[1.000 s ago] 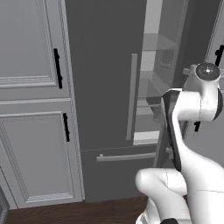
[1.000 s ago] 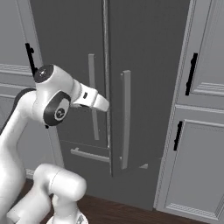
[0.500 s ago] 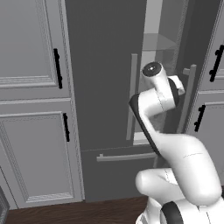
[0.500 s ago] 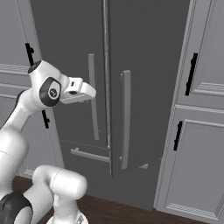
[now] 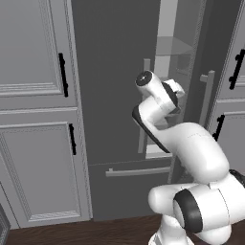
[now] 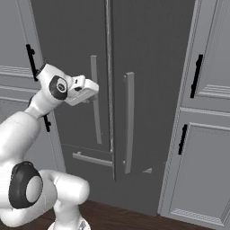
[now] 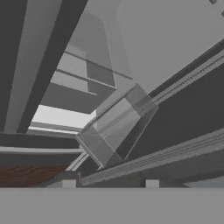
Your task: Grab a lemon wedge from the fridge and one ice cube from the ice bowl, and put them in the glass of lemonade.
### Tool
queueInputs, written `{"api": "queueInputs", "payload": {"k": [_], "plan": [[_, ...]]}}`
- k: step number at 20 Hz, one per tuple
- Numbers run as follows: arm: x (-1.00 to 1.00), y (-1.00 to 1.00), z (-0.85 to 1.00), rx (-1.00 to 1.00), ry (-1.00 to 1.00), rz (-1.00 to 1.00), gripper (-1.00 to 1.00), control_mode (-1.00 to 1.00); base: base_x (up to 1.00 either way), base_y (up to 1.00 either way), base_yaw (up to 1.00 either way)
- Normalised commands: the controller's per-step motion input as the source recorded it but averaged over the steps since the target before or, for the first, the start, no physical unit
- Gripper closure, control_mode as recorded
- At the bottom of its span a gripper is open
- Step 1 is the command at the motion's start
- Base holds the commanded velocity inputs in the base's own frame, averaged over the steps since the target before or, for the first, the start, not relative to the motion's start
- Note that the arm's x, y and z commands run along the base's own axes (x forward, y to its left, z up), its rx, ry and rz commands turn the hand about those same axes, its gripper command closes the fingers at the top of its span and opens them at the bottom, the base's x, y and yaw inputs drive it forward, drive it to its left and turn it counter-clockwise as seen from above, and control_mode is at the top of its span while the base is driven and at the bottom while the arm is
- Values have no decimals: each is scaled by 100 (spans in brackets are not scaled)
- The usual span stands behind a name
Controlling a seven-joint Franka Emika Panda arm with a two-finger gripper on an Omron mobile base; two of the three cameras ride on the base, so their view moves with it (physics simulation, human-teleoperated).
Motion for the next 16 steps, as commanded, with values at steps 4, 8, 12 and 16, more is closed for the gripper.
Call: {"api": "queueInputs", "payload": {"k": [4,8,12,16], "plan": [[23,-58,-21,-13,21,7,-100,-100,0,0,0],[0,-44,-22,-9,21,4,-100,-100,0,0,0],[0,-33,-1,-6,17,2,-100,-100,0,0,0],[-30,-41,0,-2,11,1,-100,-100,0,0,0]]}}
